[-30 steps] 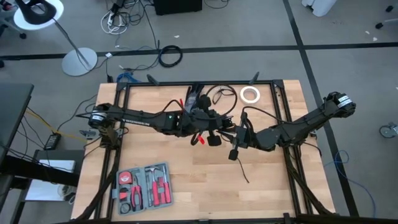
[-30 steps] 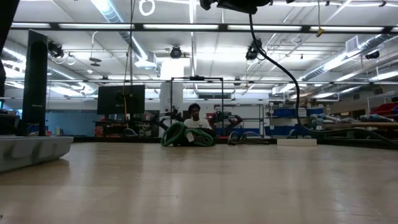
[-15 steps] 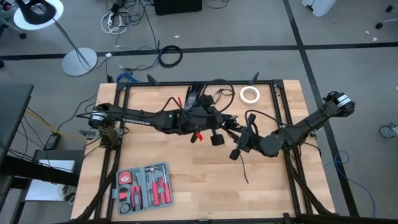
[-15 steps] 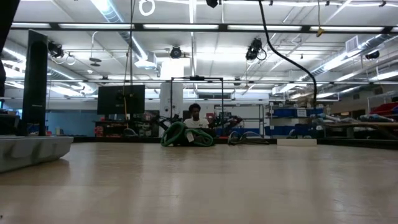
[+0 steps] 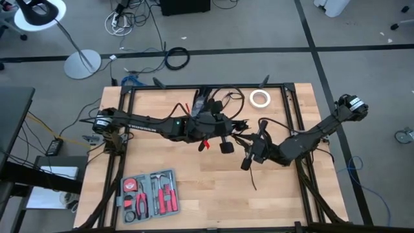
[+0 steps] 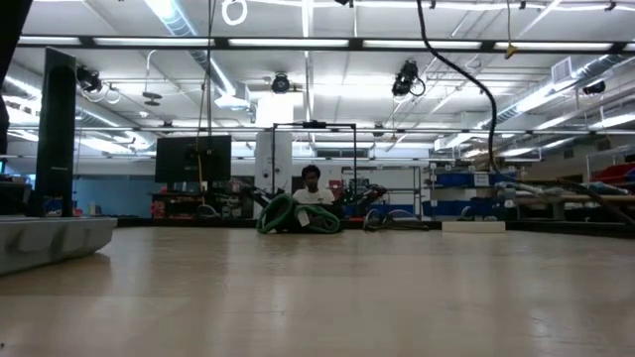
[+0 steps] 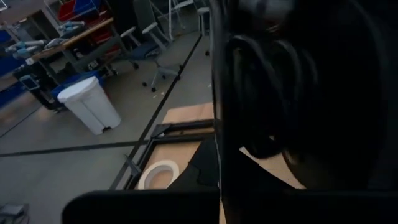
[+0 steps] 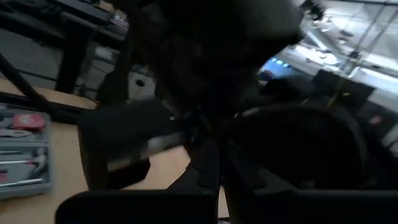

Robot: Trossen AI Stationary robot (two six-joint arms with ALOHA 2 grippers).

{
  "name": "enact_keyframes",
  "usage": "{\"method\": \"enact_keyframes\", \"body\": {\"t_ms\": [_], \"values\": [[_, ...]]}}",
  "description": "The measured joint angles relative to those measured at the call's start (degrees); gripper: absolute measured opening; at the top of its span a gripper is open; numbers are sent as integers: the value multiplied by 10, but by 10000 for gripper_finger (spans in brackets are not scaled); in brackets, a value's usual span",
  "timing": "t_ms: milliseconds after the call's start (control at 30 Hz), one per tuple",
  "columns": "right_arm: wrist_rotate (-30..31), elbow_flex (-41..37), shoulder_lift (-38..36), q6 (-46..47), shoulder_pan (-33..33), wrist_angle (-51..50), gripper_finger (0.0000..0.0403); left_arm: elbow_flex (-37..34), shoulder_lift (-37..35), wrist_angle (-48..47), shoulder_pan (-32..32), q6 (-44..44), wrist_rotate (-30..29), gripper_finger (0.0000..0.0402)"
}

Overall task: Coil cords
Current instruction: Coil the black wire into a spool

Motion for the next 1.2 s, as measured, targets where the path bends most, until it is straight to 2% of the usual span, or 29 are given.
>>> {"method": "enact_keyframes", "body": {"t_ms": [267,500,767,1200], "values": [[96,1,0,-74,41,48,5,-1,1,-19,19,-1,-20,0],[90,1,-1,-64,27,56,5,-2,1,0,28,-2,-40,0],[26,1,0,-46,-15,54,5,-2,1,4,28,-13,-42,0],[8,3,11,-32,-52,45,5,-2,1,34,29,-26,-45,0]]}}
